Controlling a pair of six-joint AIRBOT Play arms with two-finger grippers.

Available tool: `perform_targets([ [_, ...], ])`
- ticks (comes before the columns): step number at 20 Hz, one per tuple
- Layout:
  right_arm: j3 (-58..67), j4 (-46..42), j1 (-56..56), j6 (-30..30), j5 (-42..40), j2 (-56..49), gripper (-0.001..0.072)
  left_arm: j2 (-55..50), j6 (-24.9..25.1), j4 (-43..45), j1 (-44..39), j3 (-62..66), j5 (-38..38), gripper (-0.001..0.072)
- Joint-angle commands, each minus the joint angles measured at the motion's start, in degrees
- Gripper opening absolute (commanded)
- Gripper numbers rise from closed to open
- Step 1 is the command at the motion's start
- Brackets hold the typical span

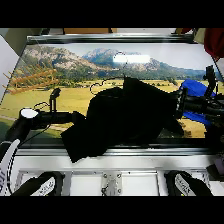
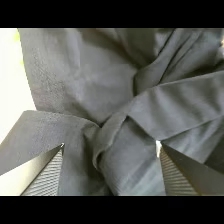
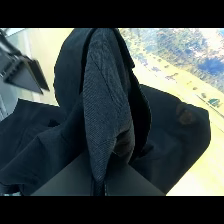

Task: Fold the clothes and pants, and hang the long-sleeved shirts on hangers.

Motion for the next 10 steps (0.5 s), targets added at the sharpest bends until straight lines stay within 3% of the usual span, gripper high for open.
perform_targets([
  [1, 0.0, 0.0, 0.0, 0.0, 0.0, 0.0, 0.0009, -8.3, 8.2, -3.3, -3.6, 0.4, -0.6, 0.0609],
  [6, 0.0, 0.0, 0.0, 0.0, 0.0, 0.0, 0.0009, -15.2, 8.2, -2.8, -10.7, 6.5, -2.1, 0.0609],
  [10, 0.0, 0.0, 0.0, 0.0, 0.0, 0.0, 0.0010, -19.1, 8.2, -2.9, -11.8, 9.6, -2.2, 0.0609],
])
